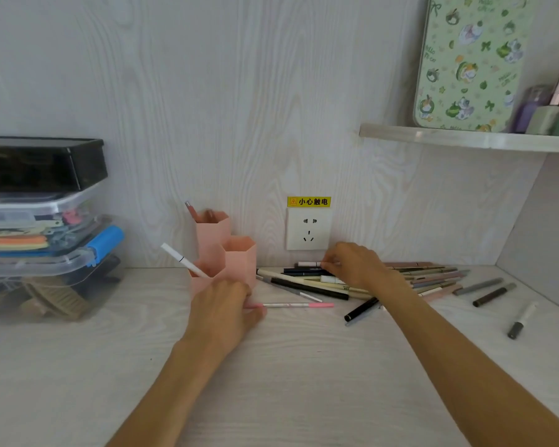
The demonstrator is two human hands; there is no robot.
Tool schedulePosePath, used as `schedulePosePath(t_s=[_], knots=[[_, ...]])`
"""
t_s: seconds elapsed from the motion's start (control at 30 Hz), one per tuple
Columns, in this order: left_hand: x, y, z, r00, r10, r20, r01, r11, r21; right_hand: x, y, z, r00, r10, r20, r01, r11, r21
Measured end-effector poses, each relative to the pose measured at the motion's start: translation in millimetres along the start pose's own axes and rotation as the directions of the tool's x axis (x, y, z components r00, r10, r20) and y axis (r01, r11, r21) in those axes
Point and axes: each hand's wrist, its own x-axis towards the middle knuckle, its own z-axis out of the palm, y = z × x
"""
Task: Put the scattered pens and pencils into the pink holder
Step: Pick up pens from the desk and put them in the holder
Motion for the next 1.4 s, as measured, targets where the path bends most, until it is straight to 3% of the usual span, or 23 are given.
schedulePosePath(t_s=[0.1,0.33,0.57,0.77,0.9,1.0,1.1,1.17,1.23,1.4], knots=[[-2,1,-3,0.998,-0.062,-0.021,0.063,0.997,0.035,6,-8,-4,0.999,-0.019,0.035,0.021,0.999,-0.031],[-3,-2,-1,0.997,-0.052,-0.058,0.052,0.999,-0.011,15,-39,-4,0.974,-0.050,0.222,0.072,0.993,-0.095],[0,-3,4,0.995,-0.063,-0.076,0.056,0.994,-0.096,26,-68,-9,0.974,-0.079,0.212,0.122,0.973,-0.197],[2,-4,7,0.998,-0.046,-0.054,0.035,0.984,-0.175,31,-84,-13,0.946,-0.117,0.302,0.227,0.906,-0.358],[2,-5,7,0.999,-0.032,-0.032,0.023,0.968,-0.249,29,-82,-11,0.953,-0.154,0.259,0.238,0.912,-0.334],[3,-5,8,0.999,-0.039,-0.018,0.032,0.959,-0.281,22,-74,-10,0.964,-0.208,0.164,0.252,0.911,-0.326],[4,-8,7,0.999,-0.044,-0.004,0.040,0.942,-0.334,12,-63,-16,0.966,-0.255,-0.034,0.241,0.945,-0.222],[6,-10,5,0.999,-0.047,-0.015,0.038,0.924,-0.382,2,-57,-18,0.942,-0.201,-0.270,0.214,0.977,0.017],[7,-14,2,0.997,-0.072,-0.014,0.059,0.898,-0.436,-9,-55,-14,0.892,-0.047,-0.450,0.206,0.928,0.309],[3,-22,-5,0.990,-0.135,0.045,0.136,0.805,-0.578,-27,-54,17,0.879,0.026,-0.476,0.191,0.895,0.403]])
